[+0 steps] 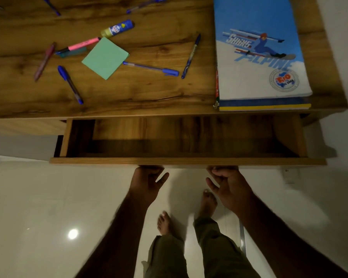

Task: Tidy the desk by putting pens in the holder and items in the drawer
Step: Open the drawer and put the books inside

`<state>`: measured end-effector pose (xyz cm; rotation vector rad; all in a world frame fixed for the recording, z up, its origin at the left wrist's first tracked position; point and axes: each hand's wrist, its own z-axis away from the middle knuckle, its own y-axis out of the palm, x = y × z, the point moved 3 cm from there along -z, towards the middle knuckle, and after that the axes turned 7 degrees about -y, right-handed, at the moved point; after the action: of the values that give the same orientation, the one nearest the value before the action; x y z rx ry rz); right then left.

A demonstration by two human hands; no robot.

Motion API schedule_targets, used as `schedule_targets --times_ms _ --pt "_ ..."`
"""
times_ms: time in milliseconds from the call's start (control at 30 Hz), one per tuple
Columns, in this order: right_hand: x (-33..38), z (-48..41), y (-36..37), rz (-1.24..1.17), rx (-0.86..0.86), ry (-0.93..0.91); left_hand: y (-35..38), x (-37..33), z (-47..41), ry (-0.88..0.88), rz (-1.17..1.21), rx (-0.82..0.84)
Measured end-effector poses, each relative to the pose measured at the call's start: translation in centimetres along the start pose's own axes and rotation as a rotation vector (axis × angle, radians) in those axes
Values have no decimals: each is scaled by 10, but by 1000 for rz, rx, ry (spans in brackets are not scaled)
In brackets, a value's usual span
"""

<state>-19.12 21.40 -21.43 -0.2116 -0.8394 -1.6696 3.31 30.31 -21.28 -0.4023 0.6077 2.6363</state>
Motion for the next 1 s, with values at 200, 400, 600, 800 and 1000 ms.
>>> schedule_targets --times_ms 200,400,600,800,1000 --pt "-28 24 -17 -66 -54 31 -25 27 21 -3 -20 24" --pt "-60 55 -35 -91 -105 27 -54 55 40 3 -45 19" --pt "-89 84 -54 -104 -114 35 -84 85 59 13 -39 46" --pt "-111 105 -67 -120 -144 29 -101 106 76 5 -41 46" --pt "-115 114 -69 -84 -127 11 -103 114 82 38 -4 38"
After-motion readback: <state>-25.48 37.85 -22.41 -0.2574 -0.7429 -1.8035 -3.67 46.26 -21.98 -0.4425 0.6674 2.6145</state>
